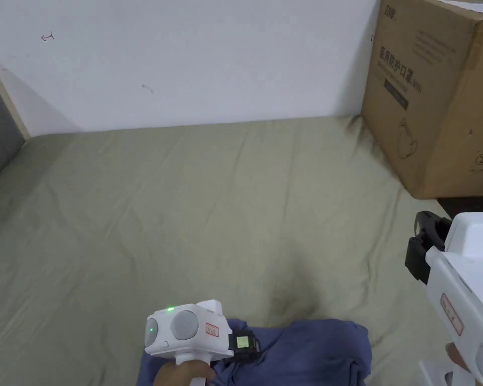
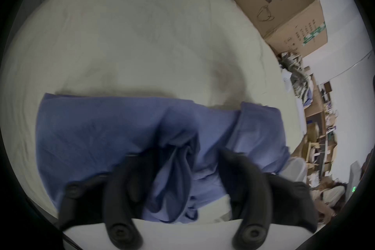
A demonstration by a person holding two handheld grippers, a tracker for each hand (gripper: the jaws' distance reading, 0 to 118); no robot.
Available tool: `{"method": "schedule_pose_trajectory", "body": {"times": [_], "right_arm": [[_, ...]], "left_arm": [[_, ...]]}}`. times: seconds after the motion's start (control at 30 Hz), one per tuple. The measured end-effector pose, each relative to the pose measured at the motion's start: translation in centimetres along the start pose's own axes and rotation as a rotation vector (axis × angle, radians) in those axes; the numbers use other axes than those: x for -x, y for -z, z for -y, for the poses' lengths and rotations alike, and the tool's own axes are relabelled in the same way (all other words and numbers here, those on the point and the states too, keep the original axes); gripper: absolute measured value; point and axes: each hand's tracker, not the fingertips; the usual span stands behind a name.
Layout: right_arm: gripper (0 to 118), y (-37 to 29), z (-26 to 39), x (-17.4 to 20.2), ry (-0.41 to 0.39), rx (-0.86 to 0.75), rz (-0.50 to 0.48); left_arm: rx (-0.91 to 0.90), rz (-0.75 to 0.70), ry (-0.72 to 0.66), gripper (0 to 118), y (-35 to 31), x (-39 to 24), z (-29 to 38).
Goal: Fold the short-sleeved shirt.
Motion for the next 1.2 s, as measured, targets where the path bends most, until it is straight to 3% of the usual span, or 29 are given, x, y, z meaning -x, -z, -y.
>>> {"method": "schedule_pose_trajectory", "body": {"times": [0.03, 0.23, 0.4, 0.43, 0.5, 0.57, 0.63, 0.77, 1.0, 1.2], "right_arm": [[0, 0.0, 0.0, 0.0, 0.001, 0.0, 0.002], [0, -0.2, -0.5, -0.1, 0.002, -0.012, -0.001], [0, -0.3, -1.1, 0.0, -0.006, -0.027, -0.009], [0, -0.2, -1.2, 0.1, -0.006, -0.029, -0.01], [0, -0.3, -1.4, 0.3, -0.009, -0.03, -0.014], [0, -0.3, -1.4, 0.4, -0.01, -0.031, -0.019], [0, -0.3, -1.3, 0.5, -0.011, -0.029, -0.022], [0, -0.3, -1.1, 0.6, -0.011, -0.026, -0.027], [0, -0.4, -1.0, 0.3, -0.002, -0.024, -0.027], [0, -0.5, -0.8, -0.6, 0.001, -0.028, -0.01]], "left_arm": [[-0.012, -0.001, 0.008, 100, -0.5, -0.3, 0.0], [-0.304, -0.011, 0.124, 100, -7.6, -1.7, 0.0], [-0.481, -0.162, 0.206, 99, -11.1, -0.1, 0.4], [-0.501, -0.186, 0.212, 94, -11.3, 0.4, 0.5], [-0.537, -0.232, 0.247, 73, -11.4, 1.7, 1.1], [-0.528, -0.276, 0.25, 31, -10.5, 3.1, 1.4], [-0.482, -0.257, 0.213, 1, -9.6, 4.4, 1.7], [-0.429, -0.224, 0.16, 0, -6.9, 6.0, 3.1], [-0.253, -0.202, 0.25, 0, -0.8, 3.2, 6.0], [-0.248, -0.18, 0.329, 0, 2.7, -1.2, 7.9]]}}
